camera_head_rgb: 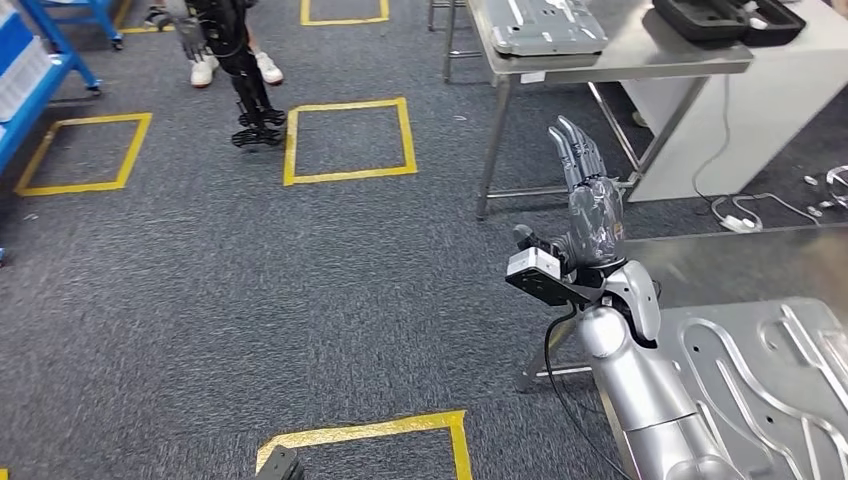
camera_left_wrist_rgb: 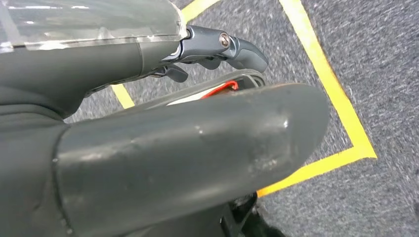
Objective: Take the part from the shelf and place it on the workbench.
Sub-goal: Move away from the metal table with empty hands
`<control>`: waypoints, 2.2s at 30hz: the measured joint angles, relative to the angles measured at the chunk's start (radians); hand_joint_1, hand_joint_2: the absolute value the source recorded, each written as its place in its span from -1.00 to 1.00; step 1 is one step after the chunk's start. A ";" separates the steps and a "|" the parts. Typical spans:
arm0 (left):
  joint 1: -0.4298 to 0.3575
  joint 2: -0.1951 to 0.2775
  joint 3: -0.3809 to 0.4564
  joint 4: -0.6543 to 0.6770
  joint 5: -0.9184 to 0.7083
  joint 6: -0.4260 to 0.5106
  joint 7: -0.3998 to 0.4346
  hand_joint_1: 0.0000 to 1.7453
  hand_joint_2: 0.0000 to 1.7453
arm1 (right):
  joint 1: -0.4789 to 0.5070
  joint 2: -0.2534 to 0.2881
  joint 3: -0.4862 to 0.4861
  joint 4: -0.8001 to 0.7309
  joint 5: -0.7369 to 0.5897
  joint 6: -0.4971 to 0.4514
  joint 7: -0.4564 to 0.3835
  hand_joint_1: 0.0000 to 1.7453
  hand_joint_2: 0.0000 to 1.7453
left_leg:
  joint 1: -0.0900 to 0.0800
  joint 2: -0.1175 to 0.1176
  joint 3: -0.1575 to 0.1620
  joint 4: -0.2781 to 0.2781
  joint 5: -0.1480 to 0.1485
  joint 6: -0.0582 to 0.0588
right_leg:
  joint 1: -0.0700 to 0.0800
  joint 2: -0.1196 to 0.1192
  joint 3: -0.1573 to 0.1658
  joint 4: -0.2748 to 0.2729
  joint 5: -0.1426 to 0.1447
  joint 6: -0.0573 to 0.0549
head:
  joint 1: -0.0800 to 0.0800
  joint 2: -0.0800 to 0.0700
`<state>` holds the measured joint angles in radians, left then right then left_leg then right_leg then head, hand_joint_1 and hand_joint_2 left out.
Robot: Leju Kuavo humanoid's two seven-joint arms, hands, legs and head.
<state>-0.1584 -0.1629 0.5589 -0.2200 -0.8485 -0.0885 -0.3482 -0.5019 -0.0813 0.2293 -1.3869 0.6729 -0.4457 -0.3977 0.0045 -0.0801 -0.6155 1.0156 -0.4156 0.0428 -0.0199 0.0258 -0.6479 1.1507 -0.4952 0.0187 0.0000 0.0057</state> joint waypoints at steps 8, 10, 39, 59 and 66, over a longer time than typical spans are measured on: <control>0.000 -0.008 0.000 0.000 -0.025 0.006 0.026 -1.00 -1.00 | 0.002 -0.007 0.000 0.002 -0.001 -0.004 0.002 -1.00 -1.00 | 0.002 0.007 -0.051 0.076 -0.040 -0.043 | -0.007 -0.008 0.059 -0.127 0.036 -0.030 | -0.004 0.000; -0.004 -0.008 0.000 0.000 -0.029 0.004 0.028 -1.00 -1.00 | 0.005 -0.008 0.000 0.002 -0.002 -0.005 0.002 -1.00 -1.00 | 0.004 0.057 -0.111 0.202 -0.098 -0.051 | -0.003 -0.034 0.062 -0.128 0.033 -0.036 | -0.006 0.000; -0.009 0.014 -0.001 0.000 -0.042 -0.027 0.051 -1.00 -1.00 | 0.001 0.001 0.001 0.031 -0.006 -0.015 -0.008 -1.00 -1.00 | 0.003 -0.042 -0.025 0.015 -0.001 -0.036 | -0.001 0.015 0.048 -0.122 0.041 -0.023 | -0.005 0.000; -0.007 0.012 -0.001 0.000 -0.036 -0.020 0.052 -1.00 -1.00 | 0.008 0.016 0.001 0.077 -0.015 -0.031 -0.023 -1.00 -1.00 | 0.000 0.054 0.011 -0.022 0.006 0.004 | 0.005 -0.032 -0.035 0.116 -0.105 0.004 | -0.007 0.000; -0.005 0.005 0.000 0.000 -0.032 -0.015 0.051 -1.00 -1.00 | 0.021 0.016 0.000 0.112 -0.025 -0.043 -0.041 -1.00 -1.00 | 0.003 -0.033 -0.002 0.005 -0.007 -0.017 | -0.006 0.039 0.038 -0.110 0.038 0.001 | -0.007 0.000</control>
<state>-0.1634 -0.1579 0.5585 -0.2197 -0.8807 -0.1039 -0.2969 -0.4811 -0.0654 0.2293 -1.2749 0.6475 -0.4891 -0.4388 0.0070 -0.1130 -0.6177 1.0209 -0.4226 0.0257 -0.0259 0.0647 -0.6097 1.0411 -0.4570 0.0194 -0.0071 0.0057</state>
